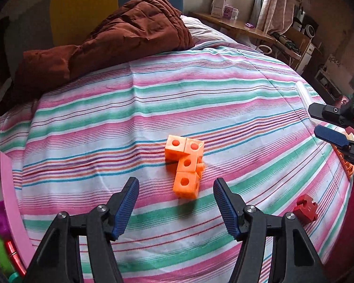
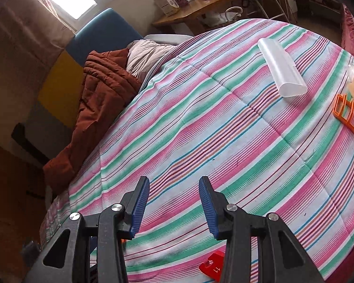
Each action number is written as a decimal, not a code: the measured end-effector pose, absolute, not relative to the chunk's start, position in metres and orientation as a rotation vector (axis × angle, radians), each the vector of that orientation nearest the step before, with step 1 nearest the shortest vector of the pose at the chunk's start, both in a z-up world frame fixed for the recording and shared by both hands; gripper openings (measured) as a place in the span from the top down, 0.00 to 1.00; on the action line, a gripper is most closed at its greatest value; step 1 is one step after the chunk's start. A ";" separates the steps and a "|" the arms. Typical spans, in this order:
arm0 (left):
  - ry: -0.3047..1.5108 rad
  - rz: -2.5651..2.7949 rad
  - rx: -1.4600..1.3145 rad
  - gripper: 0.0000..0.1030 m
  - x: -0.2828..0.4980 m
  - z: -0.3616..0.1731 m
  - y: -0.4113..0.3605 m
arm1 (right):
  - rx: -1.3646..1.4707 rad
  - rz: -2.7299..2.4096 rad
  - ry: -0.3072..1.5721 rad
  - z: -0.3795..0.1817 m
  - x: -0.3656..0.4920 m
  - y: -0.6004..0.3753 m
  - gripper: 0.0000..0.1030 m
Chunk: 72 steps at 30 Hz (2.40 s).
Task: Organize rigid objects
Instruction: 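Move the left tool to the orange cube cluster and close on it, then hold the orange cubes with the left tool while the right tool grasps the red puzzle piece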
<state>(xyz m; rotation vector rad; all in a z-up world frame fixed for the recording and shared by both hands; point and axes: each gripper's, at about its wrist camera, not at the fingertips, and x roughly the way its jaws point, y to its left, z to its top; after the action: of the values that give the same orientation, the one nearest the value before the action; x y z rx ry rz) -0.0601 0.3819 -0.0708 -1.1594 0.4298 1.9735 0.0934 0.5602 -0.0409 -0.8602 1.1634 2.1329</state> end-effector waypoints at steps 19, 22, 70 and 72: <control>0.376 1.968 -1.173 0.74 -0.042 -0.086 0.355 | -0.931 2.123 1.125 -0.049 0.084 0.555 0.58; 0.387 1.981 -1.148 0.74 -0.026 -0.086 0.337 | -0.952 2.111 1.128 -0.052 0.082 0.556 0.58; 0.414 2.022 -0.931 0.74 0.015 -0.094 0.284 | -1.977 2.058 0.391 -0.096 0.055 0.488 0.48; 0.413 2.022 -0.931 0.74 0.015 -0.094 0.284 | -2.006 2.062 0.336 -0.097 0.054 0.481 0.48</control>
<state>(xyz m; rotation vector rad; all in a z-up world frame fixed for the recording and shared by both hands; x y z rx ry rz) 0.0149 0.2836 -0.0941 -0.9305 0.4132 2.0218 0.0539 0.4808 -0.0974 -2.0061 0.3361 2.0624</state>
